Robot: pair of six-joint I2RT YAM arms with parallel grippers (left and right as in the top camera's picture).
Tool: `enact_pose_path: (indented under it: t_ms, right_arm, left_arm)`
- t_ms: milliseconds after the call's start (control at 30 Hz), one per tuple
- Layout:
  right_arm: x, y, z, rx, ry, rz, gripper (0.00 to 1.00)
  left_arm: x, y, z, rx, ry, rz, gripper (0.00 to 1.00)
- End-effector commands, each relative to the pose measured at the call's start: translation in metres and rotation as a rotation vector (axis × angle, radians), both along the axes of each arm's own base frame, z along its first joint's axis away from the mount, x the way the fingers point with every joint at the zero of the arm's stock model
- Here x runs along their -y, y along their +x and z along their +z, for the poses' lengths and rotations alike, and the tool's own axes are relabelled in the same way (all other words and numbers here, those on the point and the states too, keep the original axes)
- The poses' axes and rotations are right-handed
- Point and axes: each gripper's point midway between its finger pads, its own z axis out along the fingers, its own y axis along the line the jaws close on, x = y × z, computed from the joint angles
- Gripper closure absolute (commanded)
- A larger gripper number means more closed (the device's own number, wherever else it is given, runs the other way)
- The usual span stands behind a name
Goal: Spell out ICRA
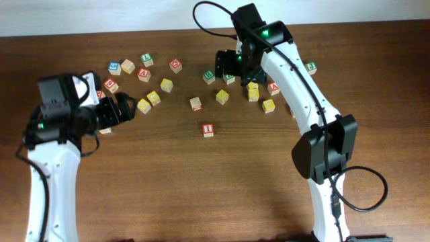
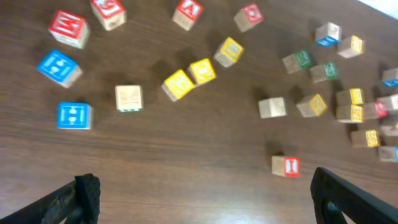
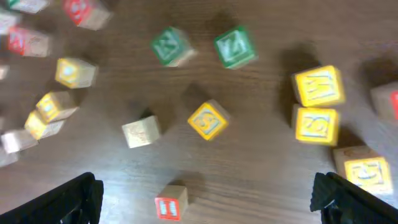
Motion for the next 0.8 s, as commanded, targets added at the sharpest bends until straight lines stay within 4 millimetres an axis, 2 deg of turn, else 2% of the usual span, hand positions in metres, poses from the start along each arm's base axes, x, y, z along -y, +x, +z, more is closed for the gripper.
enact_pose_path:
  t_ms: [0,133,200,267,333,433,533,567,600,633,700,767]
  right_arm:
    - [-0.041,-0.002,0.005,0.073,0.092,0.219,0.02]
    - [-0.066,0.004,0.016,0.169,0.093,0.279,0.02]
    - [-0.09,0.014,0.028,0.293,0.093,0.34,0.02]
    - [-0.103,0.027,0.038,0.401,0.049,0.328,0.02]
    - [-0.109,0.036,0.045,0.474,0.0,0.304,0.02]
    - [-0.136,0.025,0.054,0.507,0.073,0.397,0.0]
    - [-0.147,0.018,0.041,0.543,0.001,0.514,0.01]
    - [-0.145,0.021,0.038,0.551,-0.035,0.499,0.07]
    - [-0.143,0.024,0.035,0.557,-0.064,0.486,0.02]
    - [-0.144,0.024,0.035,0.557,-0.063,0.482,0.02]
    - [-0.158,0.024,0.039,0.586,0.001,0.522,0.02]
    - [-0.168,0.028,0.026,0.632,-0.025,0.612,0.02]
  left_arm:
    - [-0.046,-0.011,-0.015,-0.12,0.053,0.306,0.01]
    - [-0.076,-0.032,-0.022,-0.189,0.004,0.483,0.01]
    - [-0.086,-0.041,-0.025,-0.213,-0.006,0.517,0.01]
    - [-0.082,-0.043,-0.026,-0.227,-0.025,0.509,0.01]
    - [-0.069,-0.037,-0.024,-0.213,-0.093,0.466,0.01]
    - [-0.069,-0.037,-0.024,-0.212,-0.089,0.461,0.01]
    - [-0.076,-0.041,-0.026,-0.223,-0.046,0.487,0.01]
    - [-0.076,-0.042,-0.027,-0.231,-0.048,0.487,0.01]
    - [-0.075,-0.044,-0.028,-0.24,-0.049,0.487,0.01]
    - [-0.074,-0.047,-0.029,-0.253,-0.05,0.486,0.01]
    - [-0.072,-0.052,-0.031,-0.275,-0.052,0.486,0.01]
    - [-0.071,-0.055,-0.032,-0.288,-0.053,0.486,0.01]
